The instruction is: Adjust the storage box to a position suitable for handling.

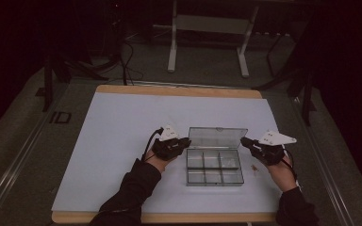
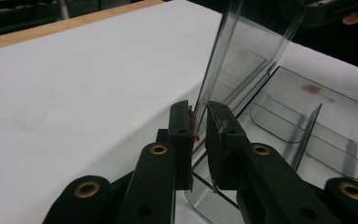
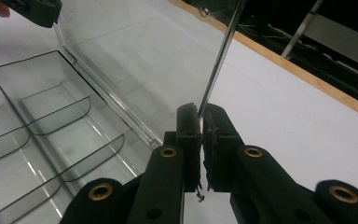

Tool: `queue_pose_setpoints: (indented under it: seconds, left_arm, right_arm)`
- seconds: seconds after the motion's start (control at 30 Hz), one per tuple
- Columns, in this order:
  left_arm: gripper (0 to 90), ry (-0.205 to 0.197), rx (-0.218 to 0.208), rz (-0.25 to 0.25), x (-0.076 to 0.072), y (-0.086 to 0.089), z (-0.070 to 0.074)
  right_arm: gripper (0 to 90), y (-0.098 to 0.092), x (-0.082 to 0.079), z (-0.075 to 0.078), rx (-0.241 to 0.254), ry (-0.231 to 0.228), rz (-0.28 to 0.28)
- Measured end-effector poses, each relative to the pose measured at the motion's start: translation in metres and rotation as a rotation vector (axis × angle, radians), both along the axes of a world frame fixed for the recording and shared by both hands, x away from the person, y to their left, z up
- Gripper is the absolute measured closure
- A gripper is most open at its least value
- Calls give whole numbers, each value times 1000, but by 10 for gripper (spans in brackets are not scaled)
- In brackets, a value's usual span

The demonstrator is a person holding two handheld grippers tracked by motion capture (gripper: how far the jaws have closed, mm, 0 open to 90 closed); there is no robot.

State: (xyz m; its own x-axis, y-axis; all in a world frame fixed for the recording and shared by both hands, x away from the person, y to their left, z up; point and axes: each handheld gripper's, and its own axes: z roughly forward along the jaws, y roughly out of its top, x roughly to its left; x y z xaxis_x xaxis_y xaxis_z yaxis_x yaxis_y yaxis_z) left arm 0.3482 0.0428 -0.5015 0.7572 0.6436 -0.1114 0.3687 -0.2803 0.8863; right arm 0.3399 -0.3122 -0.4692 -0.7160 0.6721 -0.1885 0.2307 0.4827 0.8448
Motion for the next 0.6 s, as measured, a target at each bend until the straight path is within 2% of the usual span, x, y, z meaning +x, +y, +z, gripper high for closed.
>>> queue_pose_setpoints:
  seconds: [0.17, 0.6]
  left_arm:
    - [809, -12, -5, 18, 2, -3, -3]
    - [809, 20, -33, 27, 10, -3, -5]
  right_arm:
    - [841, 3, 5, 0, -18, 6, -18]
    - [819, 8, 11, -5, -77, 19, -37]
